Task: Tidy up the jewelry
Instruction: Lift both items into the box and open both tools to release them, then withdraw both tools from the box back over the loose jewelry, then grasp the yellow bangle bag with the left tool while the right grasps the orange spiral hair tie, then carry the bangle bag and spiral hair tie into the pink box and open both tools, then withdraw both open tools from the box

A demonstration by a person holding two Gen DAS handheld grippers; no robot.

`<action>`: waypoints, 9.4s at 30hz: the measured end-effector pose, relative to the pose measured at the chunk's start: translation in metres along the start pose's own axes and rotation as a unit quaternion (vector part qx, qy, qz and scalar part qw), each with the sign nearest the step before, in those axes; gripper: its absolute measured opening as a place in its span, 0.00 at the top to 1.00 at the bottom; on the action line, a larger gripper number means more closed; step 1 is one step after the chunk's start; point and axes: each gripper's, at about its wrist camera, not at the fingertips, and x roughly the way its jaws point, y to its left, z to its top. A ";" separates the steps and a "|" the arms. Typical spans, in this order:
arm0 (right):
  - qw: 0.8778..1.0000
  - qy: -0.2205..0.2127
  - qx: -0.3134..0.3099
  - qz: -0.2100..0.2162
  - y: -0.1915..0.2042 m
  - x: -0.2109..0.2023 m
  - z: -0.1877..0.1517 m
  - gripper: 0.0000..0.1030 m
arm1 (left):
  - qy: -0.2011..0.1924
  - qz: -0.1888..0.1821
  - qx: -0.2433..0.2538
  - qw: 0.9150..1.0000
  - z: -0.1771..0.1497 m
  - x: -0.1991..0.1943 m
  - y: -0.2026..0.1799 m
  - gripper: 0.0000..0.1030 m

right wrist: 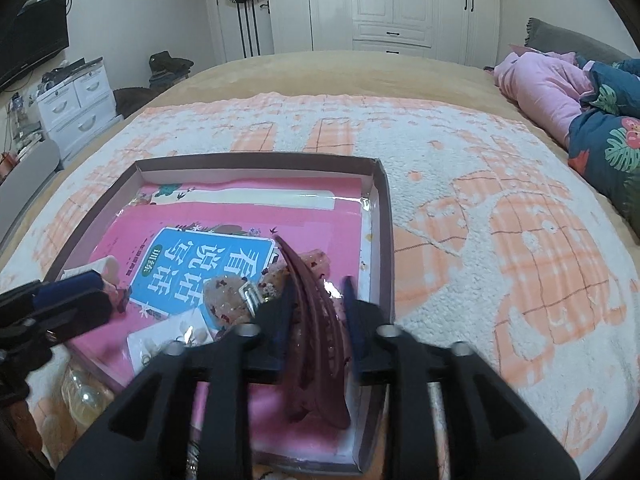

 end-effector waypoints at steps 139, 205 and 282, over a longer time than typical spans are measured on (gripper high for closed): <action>0.996 -0.082 0.037 -0.001 -0.043 -0.126 -0.152 0.70 | 0.073 -0.031 -0.011 0.997 -0.080 -0.023 -0.047 0.59; 0.988 -0.143 -0.056 0.025 0.046 -0.081 0.002 0.71 | -0.072 0.048 -0.071 0.994 0.017 -0.051 0.062 0.59; 0.987 -0.147 -0.039 0.044 0.051 -0.147 -0.057 0.14 | -0.131 0.075 -0.054 0.987 -0.019 -0.128 0.035 0.11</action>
